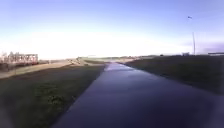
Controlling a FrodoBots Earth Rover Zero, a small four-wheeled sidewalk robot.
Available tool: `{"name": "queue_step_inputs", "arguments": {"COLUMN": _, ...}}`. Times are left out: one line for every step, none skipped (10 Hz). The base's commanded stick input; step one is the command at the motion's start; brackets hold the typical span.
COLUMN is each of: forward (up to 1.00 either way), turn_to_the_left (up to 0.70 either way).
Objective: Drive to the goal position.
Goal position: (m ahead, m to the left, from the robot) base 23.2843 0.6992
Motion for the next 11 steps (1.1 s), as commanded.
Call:
{"name": "queue_step_inputs", "arguments": {"forward": 0.85, "turn_to_the_left": 0.00}}
{"name": "queue_step_inputs", "arguments": {"forward": 0.85, "turn_to_the_left": 0.00}}
{"name": "queue_step_inputs", "arguments": {"forward": 0.85, "turn_to_the_left": 0.00}}
{"name": "queue_step_inputs", "arguments": {"forward": 0.92, "turn_to_the_left": 0.00}}
{"name": "queue_step_inputs", "arguments": {"forward": 1.00, "turn_to_the_left": 0.00}}
{"name": "queue_step_inputs", "arguments": {"forward": 1.00, "turn_to_the_left": 0.00}}
{"name": "queue_step_inputs", "arguments": {"forward": 1.00, "turn_to_the_left": 0.00}}
{"name": "queue_step_inputs", "arguments": {"forward": 1.00, "turn_to_the_left": 0.00}}
{"name": "queue_step_inputs", "arguments": {"forward": 1.00, "turn_to_the_left": 0.00}}
{"name": "queue_step_inputs", "arguments": {"forward": 1.00, "turn_to_the_left": 0.00}}
{"name": "queue_step_inputs", "arguments": {"forward": 1.00, "turn_to_the_left": 0.00}}
